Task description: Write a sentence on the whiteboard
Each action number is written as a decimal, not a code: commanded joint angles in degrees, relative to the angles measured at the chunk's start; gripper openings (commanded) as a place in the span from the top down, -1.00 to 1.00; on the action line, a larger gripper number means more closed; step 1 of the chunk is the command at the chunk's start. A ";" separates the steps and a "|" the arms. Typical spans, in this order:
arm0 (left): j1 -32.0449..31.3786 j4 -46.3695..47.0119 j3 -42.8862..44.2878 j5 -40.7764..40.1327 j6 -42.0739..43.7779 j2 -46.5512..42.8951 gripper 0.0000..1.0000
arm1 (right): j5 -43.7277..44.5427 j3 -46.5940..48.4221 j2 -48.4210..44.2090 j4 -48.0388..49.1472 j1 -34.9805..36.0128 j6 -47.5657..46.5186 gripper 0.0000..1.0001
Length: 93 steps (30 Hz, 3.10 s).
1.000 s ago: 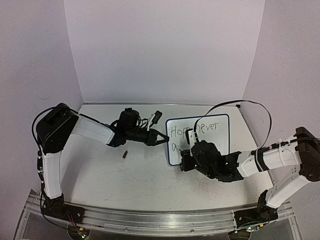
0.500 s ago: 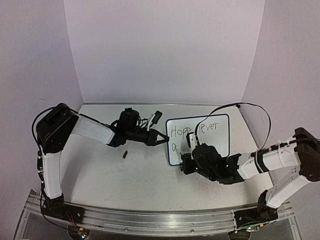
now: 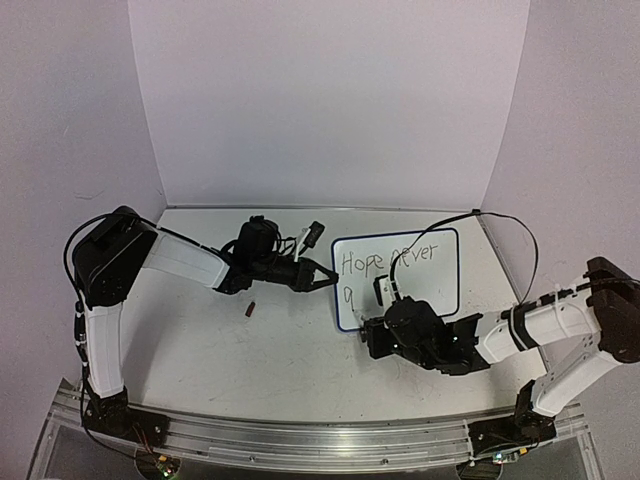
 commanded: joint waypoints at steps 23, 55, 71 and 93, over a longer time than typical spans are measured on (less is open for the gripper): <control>0.36 -1.25 -0.36 0.05 0.30 -3.07 1.00 | 1.61 1.27 -4.12 -1.11 1.58 0.62 1.00; 0.42 -2.06 0.19 0.23 0.74 -2.65 1.00 | 4.77 6.48 -0.93 -0.18 -2.83 -2.95 1.00; 0.44 -2.12 -0.13 0.02 0.95 -2.87 1.00 | 1.37 3.57 -5.03 -1.33 -2.75 -3.03 1.00; 0.45 -2.69 0.45 0.04 1.00 -2.94 1.00 | 3.11 4.29 -1.65 -0.55 -2.73 -2.19 1.00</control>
